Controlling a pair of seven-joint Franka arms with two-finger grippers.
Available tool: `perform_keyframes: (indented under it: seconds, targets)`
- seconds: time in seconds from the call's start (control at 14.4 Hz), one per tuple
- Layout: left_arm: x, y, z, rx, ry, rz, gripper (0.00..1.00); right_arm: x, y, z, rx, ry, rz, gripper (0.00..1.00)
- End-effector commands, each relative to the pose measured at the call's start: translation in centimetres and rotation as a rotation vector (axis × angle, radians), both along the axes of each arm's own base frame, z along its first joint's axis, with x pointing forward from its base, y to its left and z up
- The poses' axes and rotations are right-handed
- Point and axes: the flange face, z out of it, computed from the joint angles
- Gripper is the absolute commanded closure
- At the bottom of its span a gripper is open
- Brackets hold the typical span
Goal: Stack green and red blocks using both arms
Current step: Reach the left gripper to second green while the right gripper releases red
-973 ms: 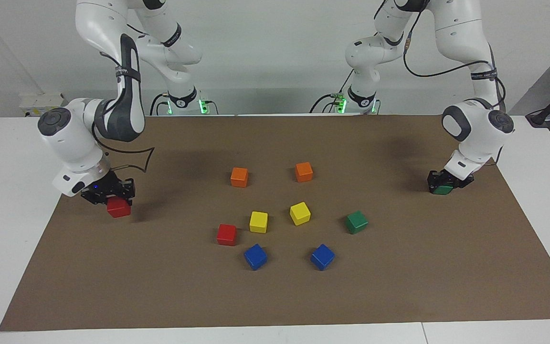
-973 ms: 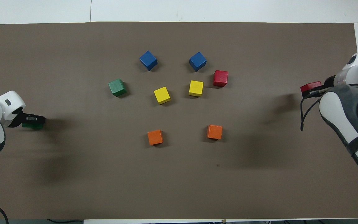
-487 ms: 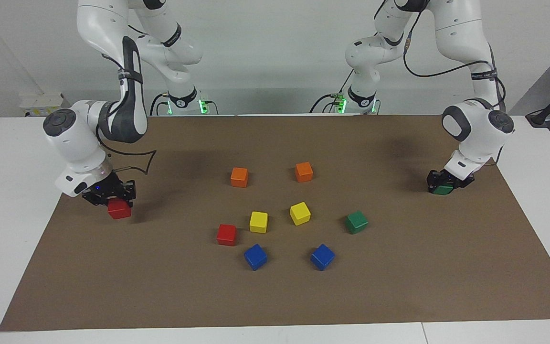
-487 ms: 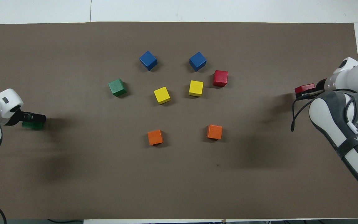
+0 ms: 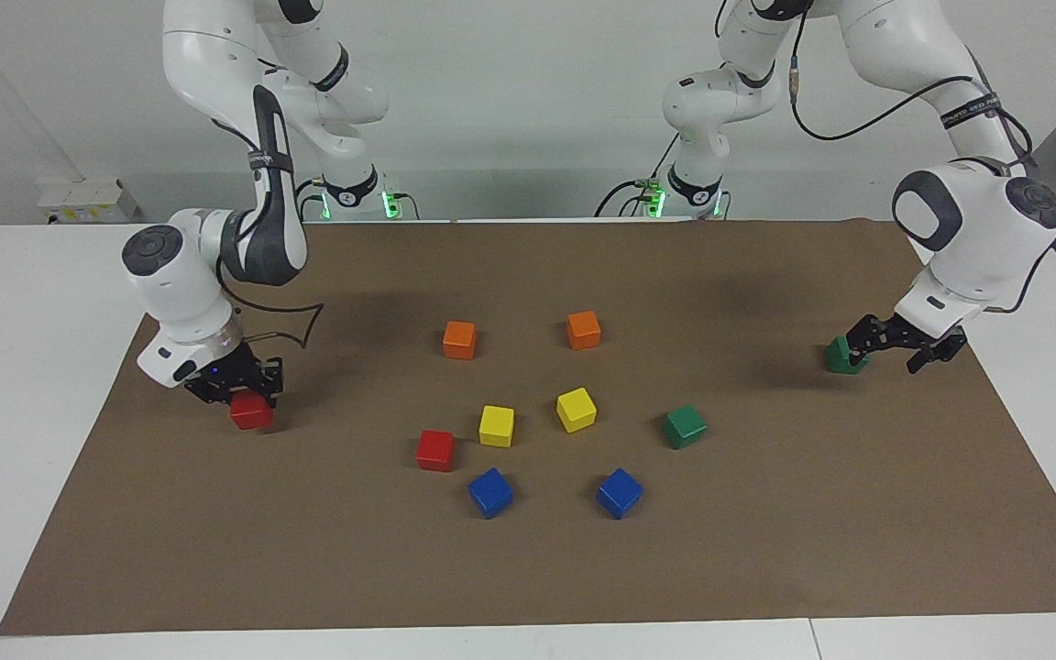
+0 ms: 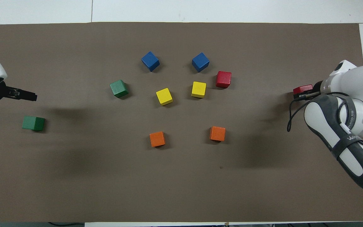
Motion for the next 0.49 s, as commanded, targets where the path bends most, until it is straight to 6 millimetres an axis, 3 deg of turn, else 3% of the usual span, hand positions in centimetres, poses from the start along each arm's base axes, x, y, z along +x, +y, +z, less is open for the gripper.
perform_keyframes:
  seconds: [0.0,0.21,0.42]
  targets:
    - [2.8,-6.5,1.7,-0.023,0.022,0.111,0.0,0.1,-0.4,-0.9,-0.012,-0.01,-0.014,1.0]
    - [3.5,-14.2,3.0,-0.036,0.018,0.252,0.0,0.2,-0.3,-1.3,-0.012,-0.014,-0.013,1.0]
    - [3.4,-19.3,1.4,-0.037,0.037,0.372,0.0,0.2,-0.3,-1.7,-0.012,-0.013,-0.016,1.0]
